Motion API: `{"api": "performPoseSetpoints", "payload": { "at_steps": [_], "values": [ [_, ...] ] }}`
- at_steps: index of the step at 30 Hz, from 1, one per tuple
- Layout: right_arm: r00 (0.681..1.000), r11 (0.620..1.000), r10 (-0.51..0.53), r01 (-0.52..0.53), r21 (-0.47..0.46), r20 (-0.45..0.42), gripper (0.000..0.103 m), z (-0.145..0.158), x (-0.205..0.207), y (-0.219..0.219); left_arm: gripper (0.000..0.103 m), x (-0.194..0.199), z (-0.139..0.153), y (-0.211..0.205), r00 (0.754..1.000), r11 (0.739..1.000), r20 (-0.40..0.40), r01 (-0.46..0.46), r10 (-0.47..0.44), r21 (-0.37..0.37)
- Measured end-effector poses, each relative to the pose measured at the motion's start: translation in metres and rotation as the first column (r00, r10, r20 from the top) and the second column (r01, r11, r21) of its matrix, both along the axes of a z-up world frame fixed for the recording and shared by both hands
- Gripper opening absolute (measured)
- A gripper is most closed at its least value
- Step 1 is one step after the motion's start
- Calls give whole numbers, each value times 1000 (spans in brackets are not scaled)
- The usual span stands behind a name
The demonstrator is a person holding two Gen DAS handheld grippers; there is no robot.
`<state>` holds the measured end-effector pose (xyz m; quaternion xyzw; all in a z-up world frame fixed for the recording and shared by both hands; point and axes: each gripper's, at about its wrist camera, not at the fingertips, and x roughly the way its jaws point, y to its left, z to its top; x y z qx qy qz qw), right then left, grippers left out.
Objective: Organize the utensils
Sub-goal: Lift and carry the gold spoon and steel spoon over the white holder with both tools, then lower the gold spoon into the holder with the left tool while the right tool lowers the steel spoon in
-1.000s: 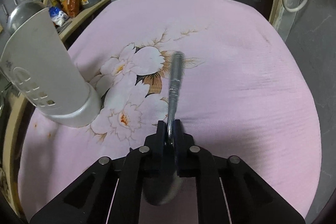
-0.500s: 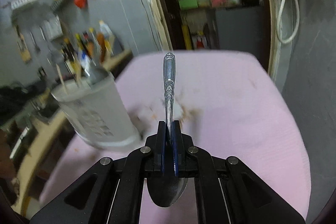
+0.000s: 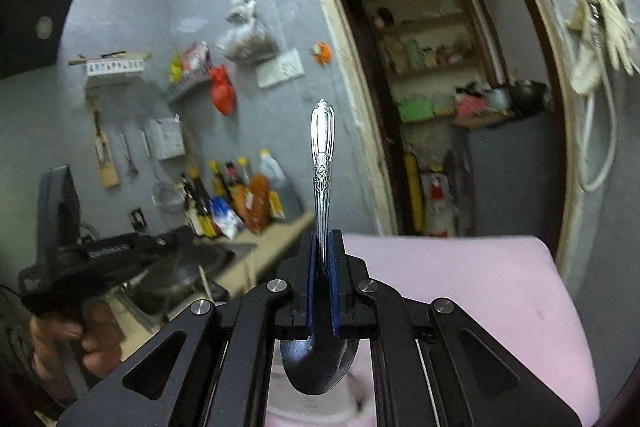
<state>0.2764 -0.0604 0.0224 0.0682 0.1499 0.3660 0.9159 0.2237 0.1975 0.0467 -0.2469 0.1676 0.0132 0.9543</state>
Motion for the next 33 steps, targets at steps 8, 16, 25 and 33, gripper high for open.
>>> {"api": "performPoseSetpoints", "payload": {
  "at_steps": [8, 16, 25, 33],
  "values": [
    [998, 997, 44, -47, 53, 54, 4, 3, 8, 39, 3, 15, 7, 25, 997, 999, 60, -42, 40, 22],
    [998, 992, 43, -47, 116, 34, 4, -21, 22, 52, 3, 28, -11, 38, 996, 998, 73, -53, 54, -17],
    [998, 989, 56, -58, 133, 24, 4, -41, 30, 55, 3, 28, -37, 24, 996, 997, 60, -70, 67, 40],
    [997, 997, 33, -38, 70, 73, 4, -52, 22, 60, 3, 19, -60, 8, 995, 994, 76, -70, 63, 87]
  ]
}}
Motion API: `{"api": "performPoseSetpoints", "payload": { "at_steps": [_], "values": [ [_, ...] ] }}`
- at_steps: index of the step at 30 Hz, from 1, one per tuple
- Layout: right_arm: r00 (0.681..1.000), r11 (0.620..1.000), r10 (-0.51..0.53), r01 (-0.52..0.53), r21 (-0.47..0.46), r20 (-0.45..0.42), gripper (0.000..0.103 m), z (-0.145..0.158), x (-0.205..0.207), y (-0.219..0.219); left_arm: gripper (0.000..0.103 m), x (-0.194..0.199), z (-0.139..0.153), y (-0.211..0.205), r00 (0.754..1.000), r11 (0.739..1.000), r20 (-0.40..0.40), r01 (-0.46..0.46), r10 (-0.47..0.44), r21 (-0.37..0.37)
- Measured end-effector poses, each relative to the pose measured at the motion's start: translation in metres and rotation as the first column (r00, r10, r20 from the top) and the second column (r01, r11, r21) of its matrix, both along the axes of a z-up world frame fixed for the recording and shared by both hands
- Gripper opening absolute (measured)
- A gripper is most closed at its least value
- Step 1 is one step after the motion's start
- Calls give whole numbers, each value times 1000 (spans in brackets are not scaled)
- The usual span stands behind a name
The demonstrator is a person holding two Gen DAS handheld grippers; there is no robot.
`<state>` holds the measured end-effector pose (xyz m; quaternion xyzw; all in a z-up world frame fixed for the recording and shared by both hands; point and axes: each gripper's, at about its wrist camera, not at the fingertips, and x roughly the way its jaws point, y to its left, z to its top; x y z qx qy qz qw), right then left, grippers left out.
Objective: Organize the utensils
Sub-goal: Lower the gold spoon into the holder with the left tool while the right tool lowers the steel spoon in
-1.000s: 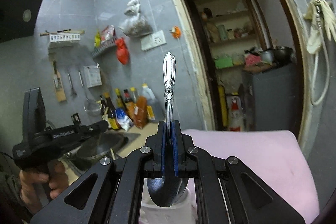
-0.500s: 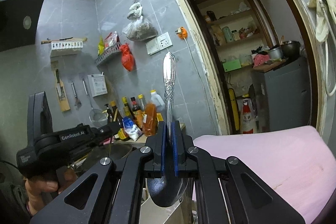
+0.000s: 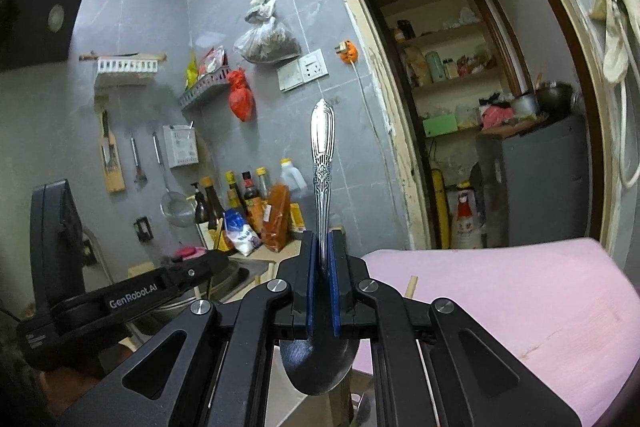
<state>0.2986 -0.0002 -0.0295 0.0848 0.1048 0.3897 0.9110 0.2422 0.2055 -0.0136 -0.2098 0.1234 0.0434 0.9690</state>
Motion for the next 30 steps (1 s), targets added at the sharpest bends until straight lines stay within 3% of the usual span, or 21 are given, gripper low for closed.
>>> {"api": "performPoseSetpoints", "payload": {
  "at_steps": [9, 24, 30],
  "values": [
    [997, 997, -41, 44, -57, 61, 5, -23, -16, 8, 3, -4, -14, -3, 1000, 999, 0, 12, -12, 36],
    [993, 990, -97, 103, -92, 62, 5, -33, -26, 0, 3, -16, -12, -8, 998, 998, -25, 58, -57, 36],
    [990, 988, -122, 128, -88, 64, 16, -15, -38, -10, 4, -26, 2, -14, 996, 996, -42, 79, -78, 39]
  ]
}}
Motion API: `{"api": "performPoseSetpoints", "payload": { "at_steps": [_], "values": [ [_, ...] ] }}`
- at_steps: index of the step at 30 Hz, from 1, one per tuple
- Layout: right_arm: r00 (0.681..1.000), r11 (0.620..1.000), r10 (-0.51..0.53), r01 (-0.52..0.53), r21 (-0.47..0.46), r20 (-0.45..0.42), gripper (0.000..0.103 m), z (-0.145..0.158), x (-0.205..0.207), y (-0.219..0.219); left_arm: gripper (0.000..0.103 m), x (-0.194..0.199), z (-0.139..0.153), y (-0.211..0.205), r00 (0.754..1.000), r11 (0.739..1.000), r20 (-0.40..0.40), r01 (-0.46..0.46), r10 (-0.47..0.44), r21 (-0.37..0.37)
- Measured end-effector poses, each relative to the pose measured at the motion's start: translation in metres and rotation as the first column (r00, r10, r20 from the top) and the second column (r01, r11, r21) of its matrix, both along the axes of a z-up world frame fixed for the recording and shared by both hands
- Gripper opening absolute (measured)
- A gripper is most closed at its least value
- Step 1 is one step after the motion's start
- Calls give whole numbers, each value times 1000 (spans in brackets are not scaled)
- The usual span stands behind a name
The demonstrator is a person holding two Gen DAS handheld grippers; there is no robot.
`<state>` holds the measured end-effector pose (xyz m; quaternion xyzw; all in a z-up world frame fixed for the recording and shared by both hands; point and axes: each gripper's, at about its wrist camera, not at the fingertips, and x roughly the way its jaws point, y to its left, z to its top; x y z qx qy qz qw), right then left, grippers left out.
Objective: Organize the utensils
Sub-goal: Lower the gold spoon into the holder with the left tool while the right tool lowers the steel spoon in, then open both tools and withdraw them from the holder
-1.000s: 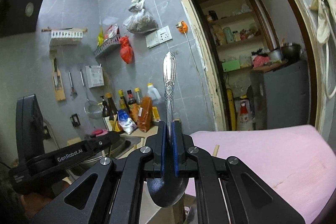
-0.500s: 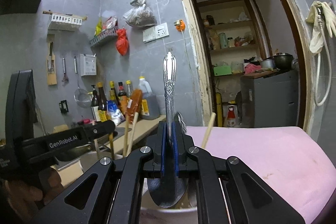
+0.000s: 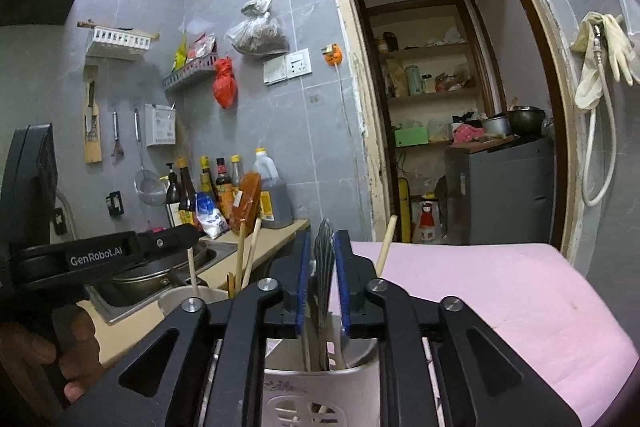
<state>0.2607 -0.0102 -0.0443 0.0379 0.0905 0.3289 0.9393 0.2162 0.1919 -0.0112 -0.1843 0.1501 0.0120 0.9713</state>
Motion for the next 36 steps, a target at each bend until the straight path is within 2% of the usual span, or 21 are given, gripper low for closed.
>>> {"api": "performPoseSetpoints", "payload": {
  "at_steps": [5, 14, 16, 21, 25, 27, 29, 31, 36],
  "values": [
    [999, 999, -49, 49, -2, -19, 20, 21, -12, -18, 21, -11, 18, -9, 999, 999, -7, 39, -39, 5],
    [989, 995, -102, 99, -32, -112, 33, 47, -40, -59, 25, -41, 32, -39, 993, 995, -85, 82, -77, 55],
    [986, 993, -112, 109, -36, -126, 43, 51, -49, -69, 30, -52, 32, -49, 991, 994, -103, 94, -89, 52],
    [979, 990, -135, 128, -57, -152, 56, 64, -74, -96, 39, -81, 38, -72, 984, 990, -130, 131, -122, 60],
    [976, 988, -147, 139, -66, -158, 80, 73, -97, -118, 61, -106, 45, -87, 983, 989, -130, 138, -129, 59],
    [975, 987, -149, 137, -80, -165, 85, 75, -106, -126, 71, -120, 48, -93, 985, 991, -125, 125, -118, 51],
    [973, 986, -153, 139, -92, -173, 93, 76, -116, -135, 87, -132, 51, -98, 987, 993, -127, 105, -99, 47],
    [971, 985, -157, 142, -96, -177, 103, 76, -128, -144, 91, -142, 54, -100, 989, 995, -126, 87, -80, 49],
    [969, 983, -159, 139, -120, -187, 103, 73, -151, -159, 93, -169, 53, -112, 988, 995, -145, 60, -47, 83]
  ]
}}
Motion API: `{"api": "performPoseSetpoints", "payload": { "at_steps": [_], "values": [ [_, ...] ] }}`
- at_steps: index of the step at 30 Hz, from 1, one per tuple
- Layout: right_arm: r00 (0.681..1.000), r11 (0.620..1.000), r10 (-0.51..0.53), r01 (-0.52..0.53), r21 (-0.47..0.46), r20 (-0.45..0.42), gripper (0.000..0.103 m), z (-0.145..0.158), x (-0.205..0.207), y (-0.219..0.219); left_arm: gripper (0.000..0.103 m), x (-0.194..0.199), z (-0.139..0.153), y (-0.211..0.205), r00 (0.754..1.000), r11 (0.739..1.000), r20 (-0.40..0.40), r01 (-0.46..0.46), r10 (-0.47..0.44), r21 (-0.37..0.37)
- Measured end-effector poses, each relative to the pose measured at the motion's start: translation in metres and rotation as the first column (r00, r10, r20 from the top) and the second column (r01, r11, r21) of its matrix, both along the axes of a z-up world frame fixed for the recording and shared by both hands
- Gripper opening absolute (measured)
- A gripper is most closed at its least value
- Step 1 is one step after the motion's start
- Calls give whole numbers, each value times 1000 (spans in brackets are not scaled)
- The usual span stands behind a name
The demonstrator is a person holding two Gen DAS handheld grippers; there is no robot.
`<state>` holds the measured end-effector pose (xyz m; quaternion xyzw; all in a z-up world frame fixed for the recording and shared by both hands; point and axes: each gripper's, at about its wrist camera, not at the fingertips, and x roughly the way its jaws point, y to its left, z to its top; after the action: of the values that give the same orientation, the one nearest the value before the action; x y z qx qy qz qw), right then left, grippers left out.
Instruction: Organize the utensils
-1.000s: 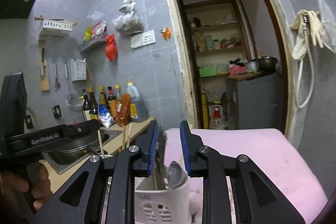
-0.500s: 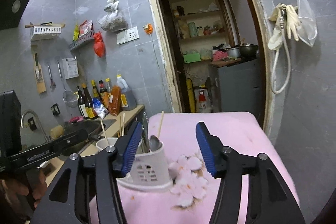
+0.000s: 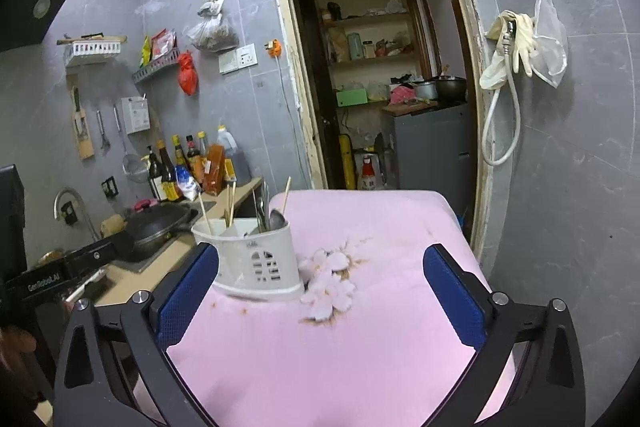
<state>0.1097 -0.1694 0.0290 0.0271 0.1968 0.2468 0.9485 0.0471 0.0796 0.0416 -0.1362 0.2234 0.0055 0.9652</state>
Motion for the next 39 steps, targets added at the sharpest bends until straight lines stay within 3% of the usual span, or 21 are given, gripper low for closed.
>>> {"api": "performPoseSetpoints", "payload": {
  "at_steps": [14, 39],
  "values": [
    [998, 1000, -20, 19, -15, -55, 103, -14, -28, -29, 94, -43, -15, -22, 1000, 998, -2, -24, 24, 63],
    [999, 1000, 4, -6, -23, -50, 103, -12, -27, -28, 94, -46, -16, -30, 1000, 996, 2, -25, 25, 91]
  ]
}}
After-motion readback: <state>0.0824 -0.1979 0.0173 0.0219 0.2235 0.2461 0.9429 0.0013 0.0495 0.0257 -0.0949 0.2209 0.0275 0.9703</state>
